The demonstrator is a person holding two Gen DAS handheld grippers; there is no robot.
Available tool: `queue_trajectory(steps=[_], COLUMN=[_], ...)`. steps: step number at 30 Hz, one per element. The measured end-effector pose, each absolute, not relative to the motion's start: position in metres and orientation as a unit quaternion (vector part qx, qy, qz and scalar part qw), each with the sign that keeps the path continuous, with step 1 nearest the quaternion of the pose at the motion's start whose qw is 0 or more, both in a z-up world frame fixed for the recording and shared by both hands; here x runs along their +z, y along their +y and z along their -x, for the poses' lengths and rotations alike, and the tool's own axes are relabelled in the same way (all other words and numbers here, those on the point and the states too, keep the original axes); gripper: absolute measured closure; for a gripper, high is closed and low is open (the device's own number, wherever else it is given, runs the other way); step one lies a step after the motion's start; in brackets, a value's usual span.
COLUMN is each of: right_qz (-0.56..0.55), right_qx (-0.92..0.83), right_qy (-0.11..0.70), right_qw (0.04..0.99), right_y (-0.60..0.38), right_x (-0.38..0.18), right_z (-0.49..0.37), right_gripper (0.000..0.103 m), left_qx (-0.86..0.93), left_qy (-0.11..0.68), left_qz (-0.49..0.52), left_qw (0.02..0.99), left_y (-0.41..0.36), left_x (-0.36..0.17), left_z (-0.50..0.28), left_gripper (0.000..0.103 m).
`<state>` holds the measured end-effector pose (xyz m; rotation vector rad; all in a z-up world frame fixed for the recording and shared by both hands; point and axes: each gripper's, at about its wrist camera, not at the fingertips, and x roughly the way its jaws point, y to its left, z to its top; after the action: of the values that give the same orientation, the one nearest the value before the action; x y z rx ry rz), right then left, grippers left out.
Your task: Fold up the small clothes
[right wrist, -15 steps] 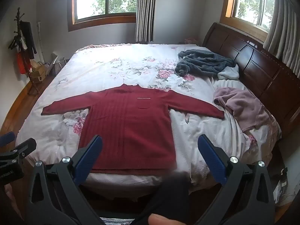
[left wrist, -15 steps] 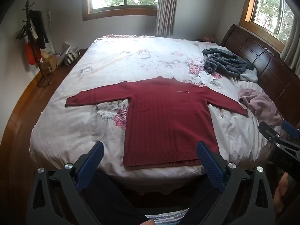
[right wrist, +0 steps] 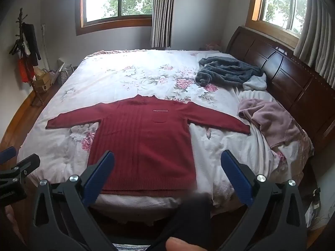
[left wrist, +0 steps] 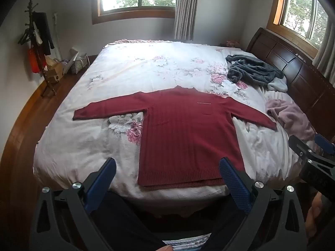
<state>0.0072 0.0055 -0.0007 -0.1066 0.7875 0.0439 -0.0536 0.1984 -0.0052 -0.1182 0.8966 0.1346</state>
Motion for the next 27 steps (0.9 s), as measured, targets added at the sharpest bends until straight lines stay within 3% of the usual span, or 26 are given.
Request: queue_trajectory(steps=[27], right_qz=[0.047], right_qx=[0.023], right_qy=[0.383], right_qw=[0.922], right_y=[0.0028], right_x=[-0.0016], right_z=[-0.0039], right_gripper=[0.003], left_qx=[0.073], left_qy=[0.426], left_qz=[0.053], left_qw=[0.9], left_y=[0.1982], left_x=[0.001], left_z=[0.0545], left_gripper=[0.004])
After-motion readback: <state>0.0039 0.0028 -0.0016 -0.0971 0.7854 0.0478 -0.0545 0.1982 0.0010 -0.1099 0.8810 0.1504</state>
